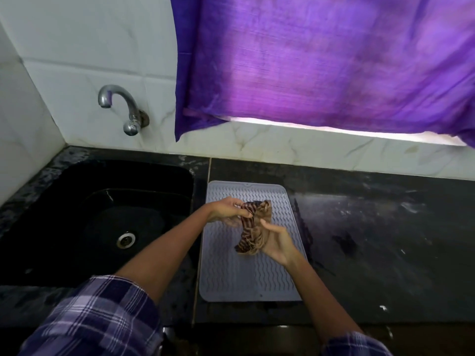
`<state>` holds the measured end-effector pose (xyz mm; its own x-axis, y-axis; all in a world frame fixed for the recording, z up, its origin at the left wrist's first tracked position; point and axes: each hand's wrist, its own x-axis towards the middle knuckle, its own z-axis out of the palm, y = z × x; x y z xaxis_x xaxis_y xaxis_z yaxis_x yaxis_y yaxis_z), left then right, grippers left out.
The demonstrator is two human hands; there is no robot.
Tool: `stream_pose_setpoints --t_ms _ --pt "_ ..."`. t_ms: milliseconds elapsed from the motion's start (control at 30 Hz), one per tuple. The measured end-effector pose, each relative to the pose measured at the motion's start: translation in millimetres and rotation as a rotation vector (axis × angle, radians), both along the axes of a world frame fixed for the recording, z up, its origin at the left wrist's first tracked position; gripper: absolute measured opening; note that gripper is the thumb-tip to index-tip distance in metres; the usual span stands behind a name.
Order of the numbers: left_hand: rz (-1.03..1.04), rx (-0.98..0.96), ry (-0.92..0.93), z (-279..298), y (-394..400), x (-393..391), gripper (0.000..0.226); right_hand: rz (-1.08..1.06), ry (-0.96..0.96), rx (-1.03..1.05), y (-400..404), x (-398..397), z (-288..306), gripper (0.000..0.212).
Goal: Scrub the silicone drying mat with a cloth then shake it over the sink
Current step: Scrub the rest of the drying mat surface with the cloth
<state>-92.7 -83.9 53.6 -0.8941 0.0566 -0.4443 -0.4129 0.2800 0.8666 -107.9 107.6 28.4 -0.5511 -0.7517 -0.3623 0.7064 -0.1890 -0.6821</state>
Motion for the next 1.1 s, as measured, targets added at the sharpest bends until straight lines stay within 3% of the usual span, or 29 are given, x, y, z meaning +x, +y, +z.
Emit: stream_pose_setpoints --t_ms 100,167,300,433,500,600,667,733,767,833,867,933,1000,1100 --pt "0.051 0.091 0.019 -4 -10 -2 0.005 0.085 0.061 0.181 1 -2 -7 0.039" --pt "0.128 0.157 0.036 -8 -15 -1 0.005 0.009 0.15 0.295 -2 -10 -5 0.035" --pt "0.346 0.312 0.033 -22 -13 2 0.018 -0.119 0.644 0.602 -14 -34 15 0.042" --pt "0.408 0.246 -0.035 -25 -21 1 0.039 0.024 0.973 0.663 -16 -53 27 0.041" --pt "0.417 0.2 -0.021 -23 -33 -2 0.039 0.12 1.048 0.701 -12 -62 29 0.043" --pt "0.228 0.203 -0.003 -12 -37 -7 0.031 0.251 0.98 0.629 -14 -70 31 0.044" --pt "-0.053 -0.021 -0.03 -4 -31 -12 0.032 0.321 1.027 0.643 -22 -74 34 0.048" --pt "-0.187 -0.151 -0.047 -5 -24 -20 0.039 0.298 1.102 0.679 -30 -78 35 0.056" --pt "-0.158 -0.148 -0.032 -6 -23 -23 0.039 0.188 1.091 0.702 -32 -80 32 0.062" --pt "-0.022 -0.038 -0.011 -11 -27 -23 0.035 -0.121 0.805 0.631 -31 -78 23 0.067" --pt "0.043 0.048 -0.009 -12 -29 -21 0.034 -0.17 0.586 0.524 -30 -74 16 0.062" --pt "0.098 0.148 -0.041 -16 -30 -19 0.035 -0.002 0.277 0.38 -33 -62 -2 0.058" --pt "0.081 0.156 -0.07 -20 -26 -22 0.036 0.061 0.166 0.29 -44 -55 -17 0.056" --pt "0.131 -0.024 -0.041 -25 -20 -35 0.017 -0.128 0.215 0.379 -62 -60 -27 0.046"
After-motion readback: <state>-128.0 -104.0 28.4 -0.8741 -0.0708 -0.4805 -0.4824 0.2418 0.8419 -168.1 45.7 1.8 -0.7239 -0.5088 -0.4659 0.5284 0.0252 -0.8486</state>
